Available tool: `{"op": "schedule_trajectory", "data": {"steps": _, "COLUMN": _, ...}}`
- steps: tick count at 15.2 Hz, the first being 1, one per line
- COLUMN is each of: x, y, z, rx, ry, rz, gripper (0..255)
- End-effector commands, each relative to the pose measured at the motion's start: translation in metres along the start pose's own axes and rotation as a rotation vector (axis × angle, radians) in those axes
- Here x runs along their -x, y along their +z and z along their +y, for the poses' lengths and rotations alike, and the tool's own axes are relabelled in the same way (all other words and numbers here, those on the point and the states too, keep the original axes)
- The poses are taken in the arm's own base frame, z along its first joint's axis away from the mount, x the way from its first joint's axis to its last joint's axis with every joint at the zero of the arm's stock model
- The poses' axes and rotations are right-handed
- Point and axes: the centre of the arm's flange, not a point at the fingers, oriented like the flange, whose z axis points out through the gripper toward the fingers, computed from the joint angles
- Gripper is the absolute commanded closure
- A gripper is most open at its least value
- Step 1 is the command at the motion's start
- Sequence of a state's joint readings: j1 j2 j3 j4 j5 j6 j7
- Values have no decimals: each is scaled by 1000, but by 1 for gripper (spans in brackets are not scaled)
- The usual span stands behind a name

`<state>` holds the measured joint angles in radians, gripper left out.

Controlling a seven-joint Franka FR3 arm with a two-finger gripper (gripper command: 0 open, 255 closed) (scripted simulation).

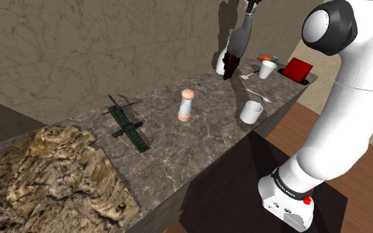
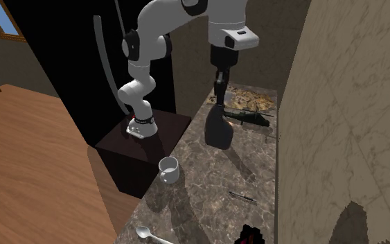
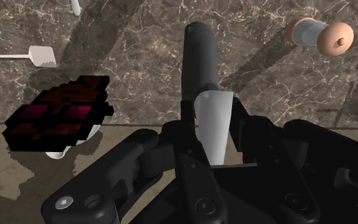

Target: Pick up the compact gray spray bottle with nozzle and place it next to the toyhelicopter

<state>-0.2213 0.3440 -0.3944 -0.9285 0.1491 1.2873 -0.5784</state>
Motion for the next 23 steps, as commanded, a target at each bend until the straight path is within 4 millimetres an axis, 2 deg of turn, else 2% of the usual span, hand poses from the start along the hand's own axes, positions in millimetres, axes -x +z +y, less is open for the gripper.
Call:
{"op": "schedule_trajectory", "data": {"steps": 1, "x": -5, "y": 1, "z": -12, "rx": 0, "ry": -1, "rz": 0, "gripper": 255}}
{"op": "schedule_trajectory", "data": {"steps": 23, "x": -99, "y": 108, "z": -265, "rx": 0, "ry": -1, "rz": 0, "gripper": 255}}
